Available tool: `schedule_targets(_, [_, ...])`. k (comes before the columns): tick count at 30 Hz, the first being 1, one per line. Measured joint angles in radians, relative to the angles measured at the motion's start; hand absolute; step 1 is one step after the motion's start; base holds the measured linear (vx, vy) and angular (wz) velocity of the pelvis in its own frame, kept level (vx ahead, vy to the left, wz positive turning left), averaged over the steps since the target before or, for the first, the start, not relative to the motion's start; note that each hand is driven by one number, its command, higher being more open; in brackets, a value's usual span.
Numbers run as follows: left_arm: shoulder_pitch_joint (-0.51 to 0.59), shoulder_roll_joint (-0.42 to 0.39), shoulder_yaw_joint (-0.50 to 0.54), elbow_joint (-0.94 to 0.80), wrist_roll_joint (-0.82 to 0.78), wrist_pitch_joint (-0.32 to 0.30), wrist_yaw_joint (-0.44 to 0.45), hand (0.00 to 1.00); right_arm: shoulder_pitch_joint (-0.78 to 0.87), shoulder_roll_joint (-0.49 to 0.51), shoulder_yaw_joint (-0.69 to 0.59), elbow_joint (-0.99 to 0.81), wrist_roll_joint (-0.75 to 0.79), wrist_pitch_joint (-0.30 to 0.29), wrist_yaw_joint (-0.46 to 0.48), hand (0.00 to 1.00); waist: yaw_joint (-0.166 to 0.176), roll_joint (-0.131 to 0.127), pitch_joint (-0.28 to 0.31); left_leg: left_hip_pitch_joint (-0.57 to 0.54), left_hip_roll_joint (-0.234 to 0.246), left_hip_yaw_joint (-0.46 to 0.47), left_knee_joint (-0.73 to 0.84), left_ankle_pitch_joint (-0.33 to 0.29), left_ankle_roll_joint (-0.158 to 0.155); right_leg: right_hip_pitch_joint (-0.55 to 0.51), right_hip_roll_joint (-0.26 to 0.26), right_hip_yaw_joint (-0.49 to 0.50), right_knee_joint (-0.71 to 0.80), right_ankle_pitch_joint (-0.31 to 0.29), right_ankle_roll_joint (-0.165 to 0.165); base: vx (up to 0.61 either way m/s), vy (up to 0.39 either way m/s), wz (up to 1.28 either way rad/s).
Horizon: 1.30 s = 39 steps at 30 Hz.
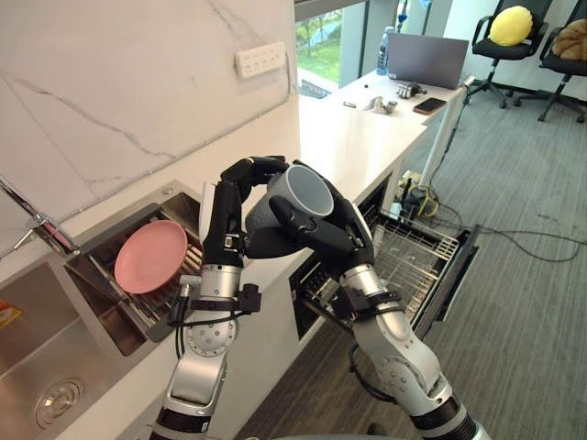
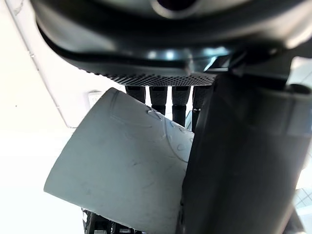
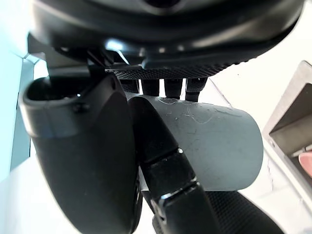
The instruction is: Walk over to the sink, pick up the cup, carry it to the dishwasher, place the cup inside the dishwasher, then close the dishwasher door
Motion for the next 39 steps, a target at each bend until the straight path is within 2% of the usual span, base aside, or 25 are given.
schedule_targets(6, [0.04, 0.027, -0.086, 0.001, -0.061, -0.001, -0.141, 1.0, -0.044, -0.005, -0.094, 0.041, -0.071, -0.007, -0.038, 0.0, 0.001, 0.0, 0.0, 0.001, -0.002, 0.0, -0.007, 0.005, 0.001, -0.001, 0.0, 0.001, 0.0, 0.0, 0.0, 0.0, 0.0, 0.0])
schedule_targets(7, [0.048, 0.033, -0.1, 0.001, -0.08, 0.0, -0.193, 1.0, -0.044, -0.012, -0.132, 0.058, -0.071, -0.012, -0.041, 0.0, -0.002, 0.0, 0.0, 0.001, -0.002, 0.001, -0.009, 0.007, 0.001, -0.002, 0.0, 0.002, 0.0, 0.001, 0.001, 0.0, 0.0, 0.0])
schedule_targets(11, [0.078, 0.064, -0.157, -0.005, -0.127, -0.001, -0.341, 1.0, -0.034, -0.007, -0.361, 0.107, -0.074, -0.019, -0.122, 0.0, -0.001, 0.0, 0.0, 0.002, -0.004, 0.006, -0.016, 0.009, 0.001, -0.007, 0.0, 0.007, 0.0, 0.001, 0.001, 0.0, 0.0, -0.03])
schedule_targets(12, [0.099, 0.075, -0.17, -0.015, -0.141, 0.0, -0.381, 1.0, -0.02, -0.007, -0.451, 0.108, -0.094, -0.026, -0.15, 0.0, -0.002, 0.001, 0.001, 0.006, -0.004, 0.016, -0.02, 0.009, 0.001, -0.013, 0.0, 0.015, 0.0, 0.001, 0.002, 0.0, 0.004, -0.17])
schedule_targets(15, [0.131, 0.082, -0.15, -0.044, -0.253, 0.022, -0.472, 1.0, 0.04, -0.012, -0.662, 0.108, -0.146, -0.059, -0.193, 0.0, -0.02, 0.003, 0.001, 0.022, -0.004, 0.043, -0.028, 0.007, -0.001, -0.019, 0.003, 0.039, 0.0, 0.001, 0.003, 0.01, 0.004, -0.24])
schedule_targets(16, [0.132, 0.081, -0.141, -0.049, -0.287, 0.031, -0.495, 1.0, 0.05, -0.014, -0.685, 0.108, -0.151, -0.063, -0.195, 0.0, -0.025, 0.003, 0.001, 0.024, -0.004, 0.049, -0.03, 0.007, -0.001, -0.022, 0.004, 0.044, 0.0, 0.001, 0.003, 0.0, 0.001, -0.23])
schedule_targets(19, [0.132, 0.075, -0.11, -0.072, -0.412, 0.077, -0.573, 1.0, 0.101, -0.026, -0.748, 0.108, -0.175, -0.073, -0.196, 0.0, -0.057, 0.005, 0.002, 0.029, -0.002, 0.065, -0.035, 0.006, -0.003, -0.029, 0.009, 0.059, 0.0, 0.002, 0.003, -0.02, -0.006, -0.15])
schedule_targets(21, [0.133, 0.06, -0.108, -0.072, -0.502, 0.115, -0.615, 1.0, 0.128, -0.033, -0.779, 0.108, -0.183, -0.08, -0.195, 0.0, -0.06, 0.009, 0.005, 0.035, 0.0, 0.074, -0.036, 0.005, -0.005, -0.03, 0.011, 0.067, 0.0, 0.002, 0.003, -0.03, -0.011, -0.12])
schedule_targets(23, [0.144, 0.033, -0.106, -0.068, -0.626, 0.194, -0.668, 1.0, 0.139, -0.033, -0.808, 0.118, -0.19, -0.097, -0.188, 0.0, -0.062, 0.015, 0.007, 0.035, 0.0, 0.075, -0.035, 0.004, -0.005, -0.031, 0.011, 0.068, 0.0, 0.002, 0.003, -0.01, -0.003, -0.02])
schedule_targets(24, [0.157, 0.013, -0.11, -0.051, -0.718, 0.269, -0.699, 1.0, 0.139, -0.034, -0.821, 0.132, -0.19, -0.104, -0.171, 0.0, -0.062, 0.015, 0.008, 0.035, 0.0, 0.075, -0.034, 0.004, -0.005, -0.031, 0.011, 0.068, 0.0, 0.002, 0.004, 0.0, 0.0, 0.0])
schedule_targets(25, [0.16, 0.009, -0.111, -0.044, -0.736, 0.284, -0.704, 1.0, 0.139, -0.034, -0.823, 0.134, -0.19, -0.104, -0.168, 0.0, -0.062, 0.015, 0.009, 0.035, 0.001, 0.075, -0.034, 0.004, -0.005, -0.031, 0.011, 0.068, 0.0, 0.002, 0.004, 0.0, 0.0, 0.0])
schedule_targets(27, [0.175, -0.016, -0.128, 0.048, -0.852, 0.392, -0.709, 1.0, 0.139, -0.034, -0.826, 0.151, -0.19, -0.11, -0.129, 0.0, -0.062, 0.019, 0.011, 0.033, 0.001, 0.075, -0.033, 0.004, -0.006, -0.031, 0.011, 0.067, 0.0, 0.001, 0.004, -0.03, -0.01, 0.02])
schedule_targets(29, [0.18, -0.032, -0.142, 0.193, -0.901, 0.477, -0.705, 1.0, 0.139, -0.035, -0.823, 0.186, -0.188, -0.112, -0.068, 0.0, -0.062, 0.019, 0.012, 0.025, 0.002, 0.068, -0.031, 0.003, -0.006, -0.034, 0.011, 0.061, -0.001, -0.003, 0.008, -0.03, -0.012, 0.07])
schedule_targets(31, [0.183, -0.036, -0.156, 0.332, -0.895, 0.532, -0.701, 1.0, 0.139, -0.044, -0.814, 0.213, -0.187, -0.105, 0.002, 0.0, -0.065, 0.018, 0.012, 0.005, 0.005, 0.054, -0.019, 0.001, -0.007, -0.04, 0.01, 0.048, -0.001, -0.006, 0.012, -0.02, -0.017, 0.18])
schedule_targets(33, [0.198, -0.031, -0.161, 0.46, -0.822, 0.587, -0.665, 1.0, 0.139, -0.092, -0.783, 0.243, -0.168, -0.065, 0.109, 0.0, -0.066, 0.017, 0.014, -0.021, 0.012, 0.036, 0.0, -0.002, -0.007, -0.046, 0.011, 0.03, 0.0, -0.005, 0.011, -0.01, -0.022, 0.25])
schedule_targets(36, [0.229, -0.009, -0.157, 0.588, -0.68, 0.585, -0.62, 1.0, 0.131, -0.171, -0.707, 0.311, -0.166, -0.018, 0.231, 0.0, -0.062, 0.016, 0.018, -0.057, 0.026, -0.006, 0.043, -0.013, -0.005, -0.035, 0.016, -0.007, 0.0, -0.003, 0.004, 0.0, -0.022, 0.3])
schedule_targets(39, [0.24, -0.004, -0.131, 0.676, -0.612, 0.551, -0.564, 1.0, 0.119, -0.178, -0.679, 0.393, -0.17, -0.007, 0.29, 0.0, -0.047, 0.012, 0.028, -0.073, 0.032, -0.041, 0.062, -0.016, -0.003, -0.012, 0.016, -0.046, 0.0, -0.009, 0.0, -0.04, -0.007, 0.44])
